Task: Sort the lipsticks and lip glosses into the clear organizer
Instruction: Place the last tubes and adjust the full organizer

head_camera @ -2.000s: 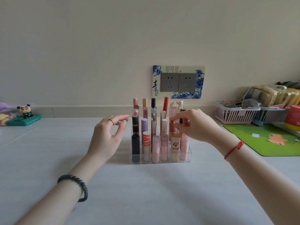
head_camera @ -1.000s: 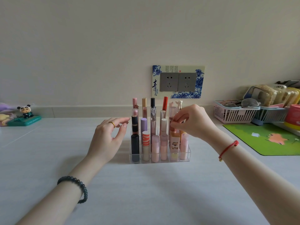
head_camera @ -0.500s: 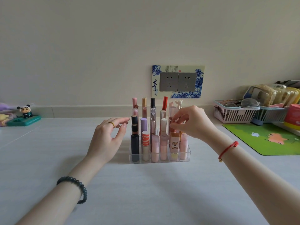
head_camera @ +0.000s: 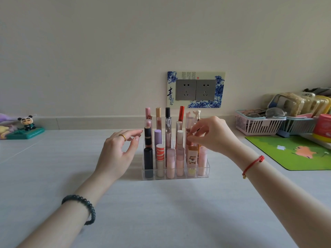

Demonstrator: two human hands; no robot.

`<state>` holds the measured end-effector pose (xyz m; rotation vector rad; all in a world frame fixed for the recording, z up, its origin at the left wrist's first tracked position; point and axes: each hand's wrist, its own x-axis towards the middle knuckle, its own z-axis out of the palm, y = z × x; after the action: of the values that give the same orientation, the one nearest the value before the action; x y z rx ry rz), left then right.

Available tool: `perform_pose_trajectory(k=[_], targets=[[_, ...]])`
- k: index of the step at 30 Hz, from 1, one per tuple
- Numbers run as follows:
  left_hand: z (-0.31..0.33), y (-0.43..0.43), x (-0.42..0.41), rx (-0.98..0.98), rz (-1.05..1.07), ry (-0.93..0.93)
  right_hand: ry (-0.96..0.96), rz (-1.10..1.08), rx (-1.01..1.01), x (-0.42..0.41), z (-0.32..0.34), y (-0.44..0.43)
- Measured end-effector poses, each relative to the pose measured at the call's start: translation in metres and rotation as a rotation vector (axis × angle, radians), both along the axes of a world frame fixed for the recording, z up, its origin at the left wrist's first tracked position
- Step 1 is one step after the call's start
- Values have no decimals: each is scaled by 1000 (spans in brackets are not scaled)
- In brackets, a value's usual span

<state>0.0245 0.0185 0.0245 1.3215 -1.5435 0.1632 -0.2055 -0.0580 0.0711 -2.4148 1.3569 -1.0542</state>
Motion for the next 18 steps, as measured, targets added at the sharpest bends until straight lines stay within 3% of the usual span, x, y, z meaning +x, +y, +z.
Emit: perform_pose_trajectory(k=[14, 18], targets=[[-2, -1, 2, 7, -1, 16, -192, -47, -169, -7, 45, -18], [-4, -5, 6, 7, 13, 53, -151, -15, -111, 6, 67, -42]])
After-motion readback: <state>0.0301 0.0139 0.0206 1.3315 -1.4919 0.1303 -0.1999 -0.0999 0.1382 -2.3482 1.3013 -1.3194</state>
